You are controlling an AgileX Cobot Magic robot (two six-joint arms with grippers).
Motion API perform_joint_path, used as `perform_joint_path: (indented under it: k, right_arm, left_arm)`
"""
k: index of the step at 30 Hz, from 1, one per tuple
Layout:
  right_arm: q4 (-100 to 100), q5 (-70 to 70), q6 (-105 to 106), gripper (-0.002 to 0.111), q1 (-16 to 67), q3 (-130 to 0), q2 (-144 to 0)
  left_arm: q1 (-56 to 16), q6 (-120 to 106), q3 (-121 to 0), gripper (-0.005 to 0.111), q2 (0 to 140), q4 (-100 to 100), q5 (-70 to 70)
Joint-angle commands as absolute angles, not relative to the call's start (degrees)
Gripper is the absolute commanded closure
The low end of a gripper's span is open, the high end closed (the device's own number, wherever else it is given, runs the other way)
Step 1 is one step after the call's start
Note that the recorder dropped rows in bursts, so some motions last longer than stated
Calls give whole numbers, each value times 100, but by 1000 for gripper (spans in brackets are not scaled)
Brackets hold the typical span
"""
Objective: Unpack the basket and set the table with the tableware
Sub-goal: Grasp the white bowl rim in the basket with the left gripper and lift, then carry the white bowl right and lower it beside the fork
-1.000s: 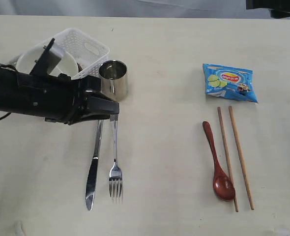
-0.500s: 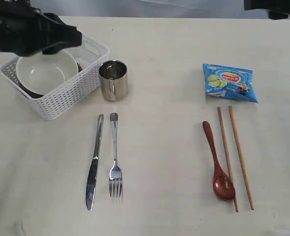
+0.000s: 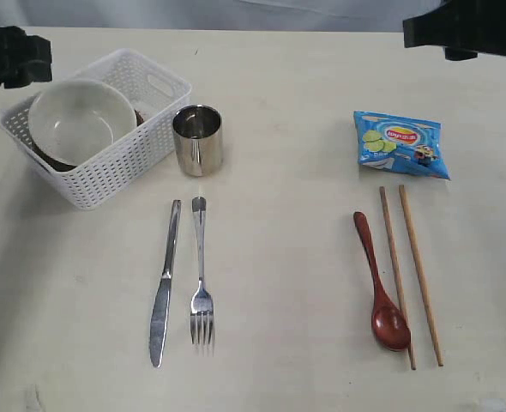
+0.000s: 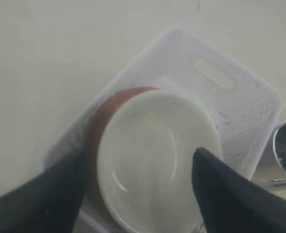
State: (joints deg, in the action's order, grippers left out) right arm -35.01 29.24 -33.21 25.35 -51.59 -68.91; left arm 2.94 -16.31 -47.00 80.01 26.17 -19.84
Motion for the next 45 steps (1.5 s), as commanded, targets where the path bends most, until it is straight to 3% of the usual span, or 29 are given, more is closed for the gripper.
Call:
perform_joint_path:
  k: [1,17,19,20,21,23,33,45]
  right_arm:
    - [-3489,2789,-3304,56,2509,-5111,-6900]
    - [-3489,2727,-3304,56,2509,-5113,-6900]
    - [-3489,2727,-3304,56,2509,-5113,-6900]
    - [-3489,2727,-3304,56,2509,-5113,-6900]
    - [-3489,2727,-3304,56,2509,-5113,-6900]
    - [-3489,2727,-3304,56,2509,-5113,-6900]
    - [-3489,2727,-3304,56,2509,-5113,-6900]
    - [-3502,2728,-3304,56,2509,-5113,-6900]
  left_arm:
    - [337,-1601,-4725,47,8408,2566,-1900]
    - [337,-1601,-4725,50,9336,2485,-1182]
    - [337,-1601,-4725,63,9348,2485,-1182]
    - [337,-1601,-4725,77,9348,2511,-1182]
    - [337,-1601,-4725,84,9348,2543,-1182]
    - [337,-1601,-4725,106,9348,2589,-1182]
    - [337,-1601,-4725,106,8606,2762,-1058]
    - [231,-1772,-4725,107,7276,3833,-2087]
